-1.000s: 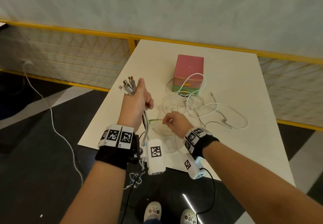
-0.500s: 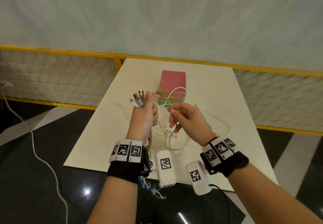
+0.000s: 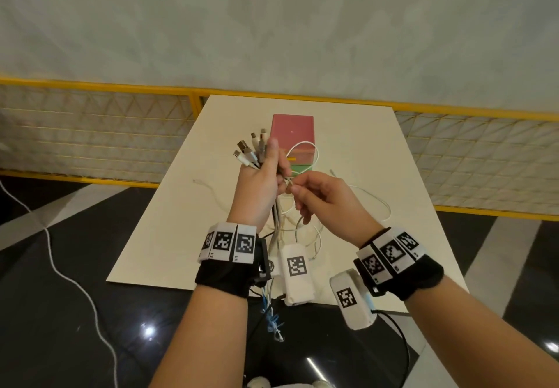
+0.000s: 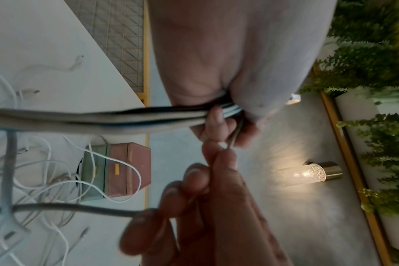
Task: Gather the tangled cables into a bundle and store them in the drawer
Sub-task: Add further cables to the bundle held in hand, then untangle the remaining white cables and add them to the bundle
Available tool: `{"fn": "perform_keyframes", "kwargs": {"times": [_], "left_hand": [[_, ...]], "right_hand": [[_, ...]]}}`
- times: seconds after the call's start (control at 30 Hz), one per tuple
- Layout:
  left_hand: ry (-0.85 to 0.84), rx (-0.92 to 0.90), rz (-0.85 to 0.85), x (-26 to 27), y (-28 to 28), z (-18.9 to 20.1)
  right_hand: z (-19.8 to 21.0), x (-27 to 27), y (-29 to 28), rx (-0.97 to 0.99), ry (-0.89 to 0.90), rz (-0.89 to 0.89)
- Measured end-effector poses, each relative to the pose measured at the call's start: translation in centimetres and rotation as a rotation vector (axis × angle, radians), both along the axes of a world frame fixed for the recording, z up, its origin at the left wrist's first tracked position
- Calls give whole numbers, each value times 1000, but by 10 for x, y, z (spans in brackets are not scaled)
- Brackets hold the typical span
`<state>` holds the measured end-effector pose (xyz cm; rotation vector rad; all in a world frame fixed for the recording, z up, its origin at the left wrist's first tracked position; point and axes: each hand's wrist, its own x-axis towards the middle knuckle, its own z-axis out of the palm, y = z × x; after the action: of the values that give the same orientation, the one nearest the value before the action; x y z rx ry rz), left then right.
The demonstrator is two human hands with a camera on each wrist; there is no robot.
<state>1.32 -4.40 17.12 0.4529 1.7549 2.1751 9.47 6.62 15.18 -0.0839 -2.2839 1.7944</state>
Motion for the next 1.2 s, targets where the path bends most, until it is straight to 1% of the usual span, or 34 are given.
{"fn": "perform_keyframes", "kwargs": {"times": [0.1,0.17,0.2,0.3,0.4,0.47,0.53,0.6,0.63,0.7,0.73,0.77,0.83,0.9,0.93,1.0,1.03,1.13,1.2], "left_hand": [[-38,118,117,-4,-6,10],[-134,284,138,-9,-16,21],[-153,345,136,-11,-21,26],[-66,383,151,-12,-31,35],[21,356,164,-8,-36,43],[45,332,163,-9,-41,50],[31,347,171,-13,-49,55],[20,376,189,-15,-57,58],[22,379,196,-16,-60,58],[55,314,193,-18,-62,55],[90,238,181,-19,-62,52],[132,138,161,-19,-60,48],[204,-80,103,-17,-56,41],[243,-220,47,-11,-49,38],[257,-254,21,-7,-45,38],[287,-288,-49,2,-33,39],[298,-315,-101,6,-28,40],[318,-470,-212,9,-14,35],[308,-561,-197,8,-11,33]], "right_hand": [[-8,1,8,124,-85,68],[-15,2,16,185,-138,86],[-18,2,21,191,-150,86],[-24,-4,31,204,-188,94],[-36,-11,44,346,-281,103],[-45,-12,57,445,-322,54],[-52,-11,74,501,-339,-65],[-58,-10,91,522,-387,-184],[-59,-9,98,495,-401,-229],[-54,-10,106,354,-356,-315],[-46,-12,107,293,-304,-365],[-36,-14,107,282,-237,-412],[-10,-20,103,338,-104,-456],[15,-26,95,383,21,-399],[25,-29,90,458,55,-342],[40,-31,77,689,117,-216],[45,-32,71,759,165,-161],[58,-32,60,801,320,-112],[60,-33,61,805,336,-87]]}}
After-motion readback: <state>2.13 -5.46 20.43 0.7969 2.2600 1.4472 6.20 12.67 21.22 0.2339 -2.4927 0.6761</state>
